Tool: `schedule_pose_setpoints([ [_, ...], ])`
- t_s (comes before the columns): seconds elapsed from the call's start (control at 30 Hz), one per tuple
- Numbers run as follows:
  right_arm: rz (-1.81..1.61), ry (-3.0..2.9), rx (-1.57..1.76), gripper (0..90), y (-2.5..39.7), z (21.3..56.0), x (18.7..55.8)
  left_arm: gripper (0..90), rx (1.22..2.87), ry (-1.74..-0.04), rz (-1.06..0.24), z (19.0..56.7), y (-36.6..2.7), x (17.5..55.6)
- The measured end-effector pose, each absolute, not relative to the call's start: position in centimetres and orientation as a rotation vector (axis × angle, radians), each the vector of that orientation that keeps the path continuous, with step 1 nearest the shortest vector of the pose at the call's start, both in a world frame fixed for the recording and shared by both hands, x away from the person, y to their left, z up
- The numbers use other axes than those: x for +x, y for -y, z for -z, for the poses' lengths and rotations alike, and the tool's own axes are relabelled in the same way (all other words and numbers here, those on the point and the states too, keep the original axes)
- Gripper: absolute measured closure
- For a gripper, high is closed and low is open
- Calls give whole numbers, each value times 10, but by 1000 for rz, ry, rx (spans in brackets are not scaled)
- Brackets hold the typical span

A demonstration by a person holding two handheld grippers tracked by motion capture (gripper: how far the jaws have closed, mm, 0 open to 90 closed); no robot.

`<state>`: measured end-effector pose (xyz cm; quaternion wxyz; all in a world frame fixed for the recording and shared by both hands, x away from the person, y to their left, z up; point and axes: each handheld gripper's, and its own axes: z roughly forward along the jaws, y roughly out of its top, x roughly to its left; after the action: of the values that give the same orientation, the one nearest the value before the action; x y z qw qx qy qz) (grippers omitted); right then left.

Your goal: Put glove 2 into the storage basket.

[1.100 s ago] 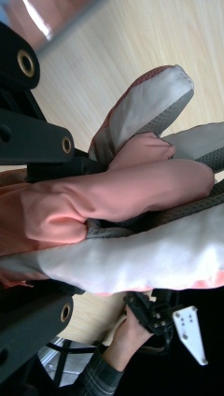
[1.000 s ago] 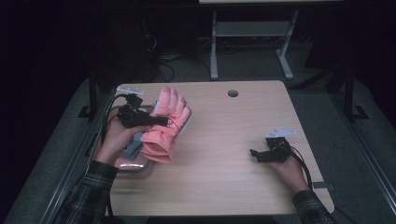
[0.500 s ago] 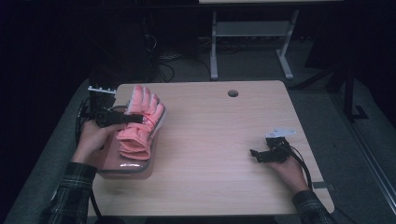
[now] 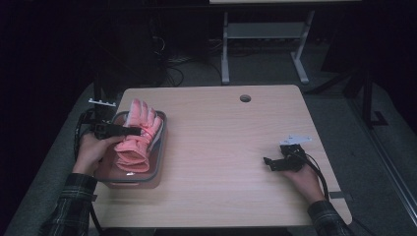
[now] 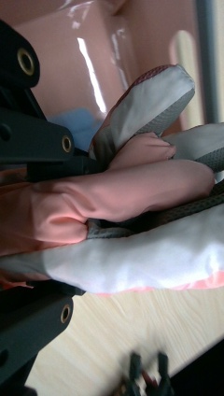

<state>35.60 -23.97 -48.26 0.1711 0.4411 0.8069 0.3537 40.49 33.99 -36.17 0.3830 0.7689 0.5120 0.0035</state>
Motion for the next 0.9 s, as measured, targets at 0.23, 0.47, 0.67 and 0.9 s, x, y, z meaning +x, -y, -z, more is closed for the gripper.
schedule_pose_setpoints([
  [0.23,-1004,-2290,1253,122,240,483,356,581,1973,-1342,39,388,-338,412],
  [0.47,-1005,-2291,1255,122,240,483,356,523,1971,-1362,79,405,-338,417],
  [0.67,-1005,-2291,1253,122,240,483,356,395,1966,-1337,74,406,-341,417],
  [0.9,-1005,-2291,1254,122,240,483,356,221,1979,-1341,22,400,-343,416],
])
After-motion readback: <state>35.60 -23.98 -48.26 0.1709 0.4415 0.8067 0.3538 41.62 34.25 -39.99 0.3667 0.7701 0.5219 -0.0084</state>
